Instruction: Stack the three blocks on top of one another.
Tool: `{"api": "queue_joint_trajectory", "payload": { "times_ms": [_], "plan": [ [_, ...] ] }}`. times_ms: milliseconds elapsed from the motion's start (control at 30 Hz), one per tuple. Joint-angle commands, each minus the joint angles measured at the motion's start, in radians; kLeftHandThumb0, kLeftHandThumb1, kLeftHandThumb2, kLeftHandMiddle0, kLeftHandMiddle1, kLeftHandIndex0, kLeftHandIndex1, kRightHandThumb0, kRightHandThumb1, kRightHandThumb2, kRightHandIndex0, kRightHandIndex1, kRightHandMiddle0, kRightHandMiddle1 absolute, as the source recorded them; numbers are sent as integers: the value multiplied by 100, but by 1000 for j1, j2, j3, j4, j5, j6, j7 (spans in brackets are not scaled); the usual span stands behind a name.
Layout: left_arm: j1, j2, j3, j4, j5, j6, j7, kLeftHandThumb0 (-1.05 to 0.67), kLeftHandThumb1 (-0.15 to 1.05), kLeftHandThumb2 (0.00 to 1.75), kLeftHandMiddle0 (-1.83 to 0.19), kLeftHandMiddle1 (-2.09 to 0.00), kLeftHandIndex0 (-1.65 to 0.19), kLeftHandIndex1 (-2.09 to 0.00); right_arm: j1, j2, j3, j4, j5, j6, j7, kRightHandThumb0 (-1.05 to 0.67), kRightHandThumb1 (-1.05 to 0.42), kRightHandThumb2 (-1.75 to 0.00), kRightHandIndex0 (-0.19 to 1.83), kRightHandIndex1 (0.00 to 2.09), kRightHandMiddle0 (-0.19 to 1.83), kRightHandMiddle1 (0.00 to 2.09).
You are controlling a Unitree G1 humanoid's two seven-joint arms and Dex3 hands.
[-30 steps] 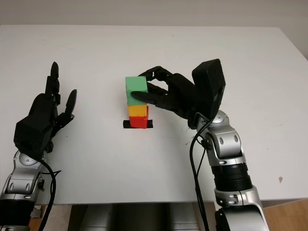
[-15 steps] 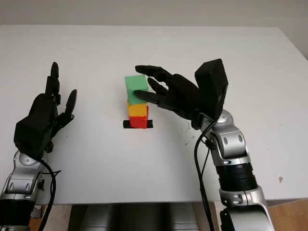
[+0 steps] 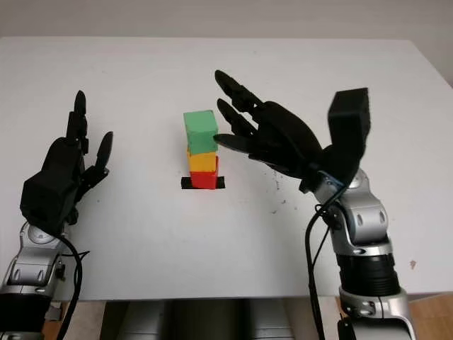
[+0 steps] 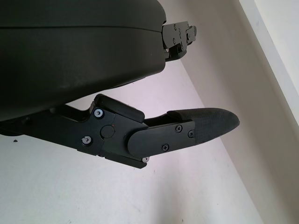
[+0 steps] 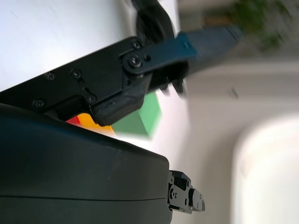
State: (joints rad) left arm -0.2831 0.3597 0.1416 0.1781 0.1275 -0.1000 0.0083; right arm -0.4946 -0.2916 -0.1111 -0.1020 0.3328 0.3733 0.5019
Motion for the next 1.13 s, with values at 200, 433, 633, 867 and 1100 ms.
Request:
{"api": "queue_joint_trajectory", "payload": {
  "times_ms": [200,433,633,867,1100],
  "plan": [
    [-12,-4,13,9,-18,2,-1,-76,105,58,19,-3,18,-5,-10,68,-33,148,-104,-156,-214,-79,-105,-79,-19,0,-19,0],
    [-13,-9,29,5,-82,-2,-28,-76,105,57,19,0,19,-3,-15,120,-30,281,-117,-201,-286,-72,-105,-72,-19,0,-19,0],
    [-10,-19,28,2,-91,2,-23,-77,105,58,19,-1,18,-3,-31,128,-8,366,-145,-216,-291,-70,-105,-72,-19,0,-19,0],
    [-3,-39,36,-20,-131,-7,-39,-81,105,60,19,0,19,-2,-45,117,4,425,-160,-219,-269,-72,-105,-72,-19,0,-19,0],
    [13,-50,51,-52,-187,10,-70,-77,105,58,19,0,19,0,-39,123,-3,433,-152,-226,-257,-73,-105,-72,-19,0,-19,0]
  ]
}}
